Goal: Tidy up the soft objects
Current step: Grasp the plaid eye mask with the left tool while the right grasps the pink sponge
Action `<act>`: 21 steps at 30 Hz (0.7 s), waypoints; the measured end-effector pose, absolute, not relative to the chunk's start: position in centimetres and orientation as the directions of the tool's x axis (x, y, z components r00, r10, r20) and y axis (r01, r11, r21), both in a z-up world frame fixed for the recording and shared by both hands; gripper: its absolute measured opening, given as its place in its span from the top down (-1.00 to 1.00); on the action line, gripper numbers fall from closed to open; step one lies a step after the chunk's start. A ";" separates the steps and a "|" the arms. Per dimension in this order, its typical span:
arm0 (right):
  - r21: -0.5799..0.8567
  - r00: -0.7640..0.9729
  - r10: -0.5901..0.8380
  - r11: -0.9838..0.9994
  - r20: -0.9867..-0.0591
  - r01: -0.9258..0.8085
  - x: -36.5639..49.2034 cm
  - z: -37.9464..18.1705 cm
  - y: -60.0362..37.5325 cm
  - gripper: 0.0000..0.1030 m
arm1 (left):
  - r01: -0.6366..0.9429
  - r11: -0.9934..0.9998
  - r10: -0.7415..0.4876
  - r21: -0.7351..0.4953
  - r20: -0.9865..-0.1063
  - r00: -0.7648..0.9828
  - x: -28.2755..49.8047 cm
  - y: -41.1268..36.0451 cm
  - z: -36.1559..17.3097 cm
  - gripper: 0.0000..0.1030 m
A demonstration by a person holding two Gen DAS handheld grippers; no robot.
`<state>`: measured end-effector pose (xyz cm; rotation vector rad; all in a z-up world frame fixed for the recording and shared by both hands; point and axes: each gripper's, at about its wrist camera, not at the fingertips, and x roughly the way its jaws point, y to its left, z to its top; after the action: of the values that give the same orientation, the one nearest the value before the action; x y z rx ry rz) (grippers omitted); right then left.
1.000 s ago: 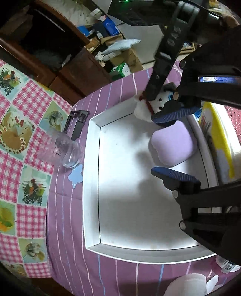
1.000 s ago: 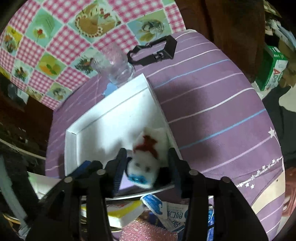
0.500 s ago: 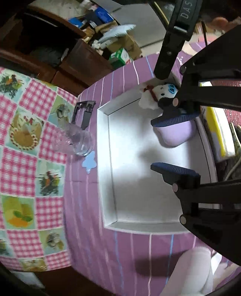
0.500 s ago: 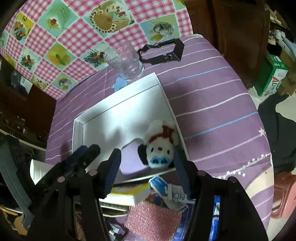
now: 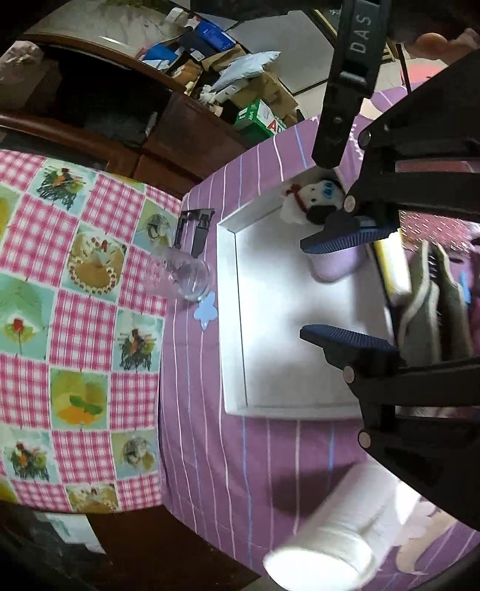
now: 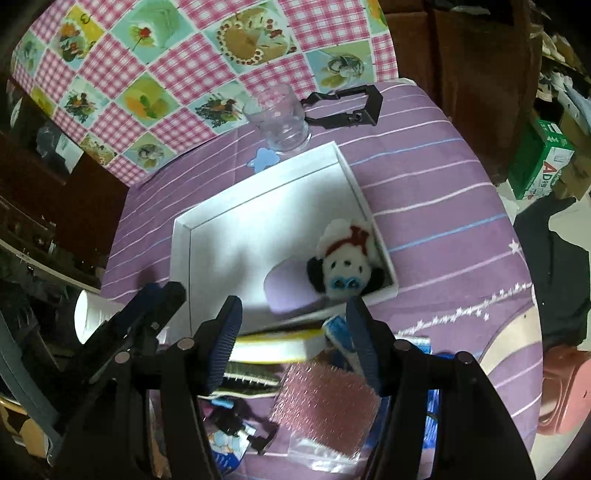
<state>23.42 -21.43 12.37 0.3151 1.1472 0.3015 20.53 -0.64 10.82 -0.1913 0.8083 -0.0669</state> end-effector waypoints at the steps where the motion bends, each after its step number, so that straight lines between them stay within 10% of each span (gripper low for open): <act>1: 0.380 0.374 0.379 0.922 -0.846 -0.073 23.0 12.2 -21.1 -0.17 | -0.018 0.981 -0.128 -0.195 -0.710 0.693 20.1 -0.4 10.9 0.23; 21: 0.341 0.359 0.305 0.939 -0.882 0.041 10.3 14.9 -22.3 -0.17 | 0.018 0.960 -0.210 -0.279 -0.676 0.706 8.5 0.6 11.8 0.23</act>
<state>10.30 -22.31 14.86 0.3301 1.1976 0.1741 8.51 0.59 11.78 -0.2613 0.7789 -0.1279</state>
